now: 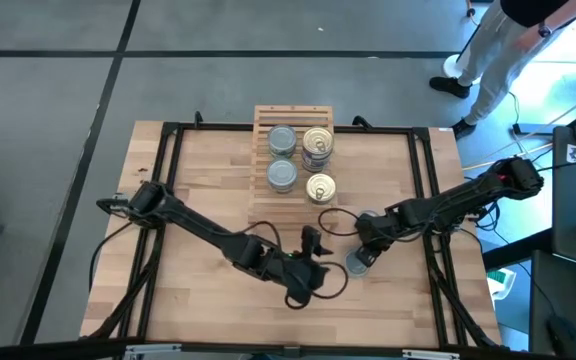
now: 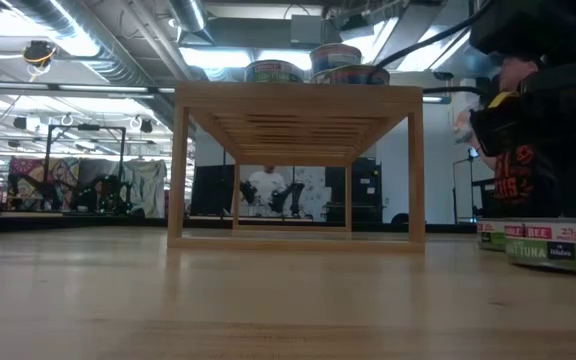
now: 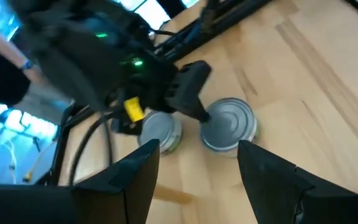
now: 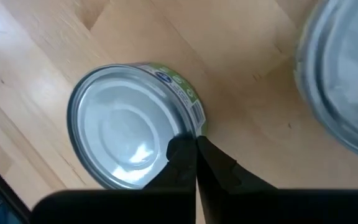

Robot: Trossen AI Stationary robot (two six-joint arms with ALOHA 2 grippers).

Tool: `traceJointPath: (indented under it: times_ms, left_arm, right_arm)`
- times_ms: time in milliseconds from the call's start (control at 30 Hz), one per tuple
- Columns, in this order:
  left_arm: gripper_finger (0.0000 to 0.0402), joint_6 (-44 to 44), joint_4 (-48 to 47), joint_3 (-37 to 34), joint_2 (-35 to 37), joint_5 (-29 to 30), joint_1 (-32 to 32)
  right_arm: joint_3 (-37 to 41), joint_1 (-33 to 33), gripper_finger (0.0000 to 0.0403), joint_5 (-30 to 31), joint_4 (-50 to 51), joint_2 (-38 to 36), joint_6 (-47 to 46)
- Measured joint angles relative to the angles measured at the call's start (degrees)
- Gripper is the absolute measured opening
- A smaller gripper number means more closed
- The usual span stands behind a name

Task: Stack canned seafood by type on shelf
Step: Stack the green tuna can on top of the green tuna can on the shelf

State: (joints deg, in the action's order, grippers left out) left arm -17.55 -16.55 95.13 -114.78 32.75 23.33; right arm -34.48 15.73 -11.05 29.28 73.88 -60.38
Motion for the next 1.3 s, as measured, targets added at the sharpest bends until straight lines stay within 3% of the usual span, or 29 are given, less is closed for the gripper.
traceJointPath:
  times_ms: [300,867,1300]
  left_arm:
    - [0.0214,-9.8,7.2,0.0,-7.7,-1.1,-0.4]
    - [0.0214,-10.1,13.7,-0.1,-14.5,-4.5,-1.3]
    - [0.0214,-13.4,16.7,-0.1,-17.0,-12.0,-1.6]
  right_arm:
    - [-0.1,0.0,0.0005,-1.0,-1.3,1.7,0.0]
    - [0.1,0.0,0.0003,-4.4,-3.4,1.8,-2.3]
    - [0.2,0.0,0.0001,-4.7,-5.0,1.9,-4.1]
